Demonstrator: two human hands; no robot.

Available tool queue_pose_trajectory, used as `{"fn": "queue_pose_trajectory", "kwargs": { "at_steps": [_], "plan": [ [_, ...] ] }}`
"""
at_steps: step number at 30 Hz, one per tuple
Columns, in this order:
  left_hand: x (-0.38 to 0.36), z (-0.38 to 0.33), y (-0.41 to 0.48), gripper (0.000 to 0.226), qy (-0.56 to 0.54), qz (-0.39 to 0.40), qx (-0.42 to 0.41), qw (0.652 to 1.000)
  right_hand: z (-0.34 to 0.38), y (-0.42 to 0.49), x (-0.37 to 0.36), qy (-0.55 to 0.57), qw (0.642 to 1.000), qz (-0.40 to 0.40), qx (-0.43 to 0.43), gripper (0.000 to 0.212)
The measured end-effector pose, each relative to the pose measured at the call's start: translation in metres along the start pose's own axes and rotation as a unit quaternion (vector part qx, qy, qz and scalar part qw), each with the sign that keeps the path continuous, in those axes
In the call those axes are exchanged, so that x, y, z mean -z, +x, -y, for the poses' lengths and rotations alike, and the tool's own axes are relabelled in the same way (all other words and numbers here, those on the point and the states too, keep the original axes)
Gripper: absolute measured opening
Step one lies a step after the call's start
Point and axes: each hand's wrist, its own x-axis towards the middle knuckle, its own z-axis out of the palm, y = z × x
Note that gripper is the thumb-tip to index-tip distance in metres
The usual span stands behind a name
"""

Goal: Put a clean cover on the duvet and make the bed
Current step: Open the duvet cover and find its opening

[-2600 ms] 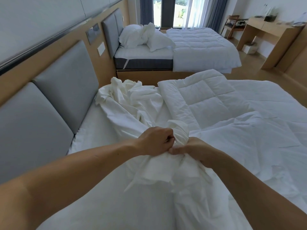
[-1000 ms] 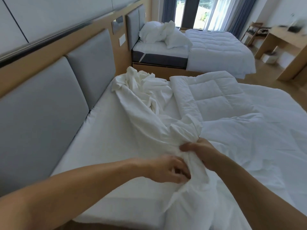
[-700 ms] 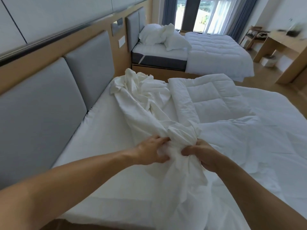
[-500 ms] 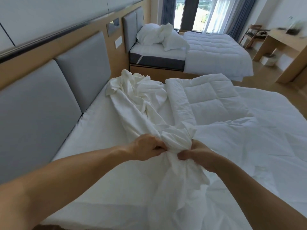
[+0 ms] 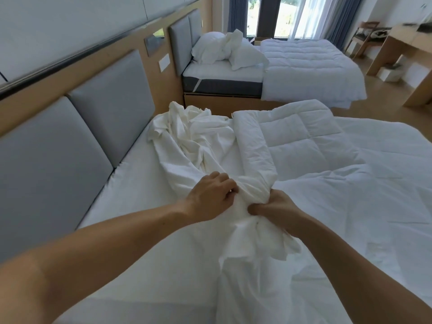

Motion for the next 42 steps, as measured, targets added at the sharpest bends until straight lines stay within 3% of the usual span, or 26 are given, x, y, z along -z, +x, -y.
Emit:
{"fn": "queue_pose_trajectory", "kwargs": {
  "at_steps": [3,5,7,9,10,13,16,18,19,22,24,26,30,32,35,37,40,42],
  "plan": [
    [-0.010,-0.002,-0.008,0.017,-0.086,0.026,0.149,0.985,-0.001,0.002,0.003,0.041,0.998,0.025,-0.033,0.051],
    [-0.015,0.000,-0.012,0.034,-0.137,0.089,0.247,0.955,-0.003,0.002,0.000,0.050,0.998,0.026,-0.042,0.044],
    [-0.016,0.002,-0.015,0.060,-0.217,0.133,0.276,0.927,-0.002,0.001,-0.003,0.079,0.996,0.001,-0.039,0.032],
    [-0.017,0.004,-0.019,0.067,-0.290,0.178,0.251,0.906,0.003,0.000,-0.008,0.101,0.994,-0.025,-0.038,0.032],
    [-0.016,0.003,-0.020,0.058,-0.301,0.198,0.230,0.904,0.005,0.000,-0.010,0.100,0.994,-0.031,-0.037,0.032],
    [-0.011,0.006,-0.014,0.021,-0.291,0.203,0.175,0.918,0.010,0.000,-0.020,0.078,0.996,-0.035,-0.035,0.030],
    [0.003,0.008,-0.007,0.018,-0.249,0.230,0.137,0.931,0.015,-0.001,-0.025,0.065,0.996,-0.049,-0.037,0.030],
    [0.019,0.009,-0.001,0.023,-0.184,0.206,0.072,0.958,0.018,-0.003,-0.024,0.043,0.997,-0.046,-0.032,0.032],
    [0.028,0.011,0.004,0.036,-0.152,0.179,0.027,0.972,0.021,-0.004,-0.024,0.019,0.999,-0.036,-0.026,0.033],
    [0.044,0.016,0.029,0.119,-0.035,0.167,-0.123,0.978,0.032,-0.008,-0.028,-0.108,0.994,0.017,0.005,0.036],
    [0.045,0.010,0.047,0.136,0.003,0.235,-0.162,0.959,0.040,-0.008,-0.033,-0.166,0.986,0.029,0.018,0.037],
    [0.042,0.002,0.055,0.124,-0.009,0.303,-0.126,0.944,0.044,-0.008,-0.033,-0.185,0.982,0.021,0.021,0.036],
    [0.047,0.005,0.059,0.048,0.051,0.288,-0.122,0.949,0.049,-0.011,-0.020,-0.226,0.974,0.020,0.003,0.038],
    [0.057,0.007,0.065,0.030,0.093,0.302,-0.142,0.938,0.053,-0.010,-0.021,-0.231,0.972,0.039,-0.002,0.046],
    [0.076,0.009,0.087,0.023,0.147,0.301,-0.188,0.923,0.063,-0.003,-0.024,-0.251,0.967,0.046,0.011,0.055],
    [0.085,0.010,0.103,0.023,0.183,0.265,-0.234,0.917,0.074,0.005,-0.019,-0.311,0.950,0.023,0.019,0.045],
    [0.077,0.016,0.109,0.027,0.243,0.153,-0.311,0.906,0.084,0.017,-0.012,-0.389,0.921,0.006,0.022,0.026],
    [0.061,0.031,0.098,0.042,0.230,0.069,-0.271,0.932,0.073,0.022,-0.011,-0.367,0.930,0.014,0.024,0.025]
  ]
}}
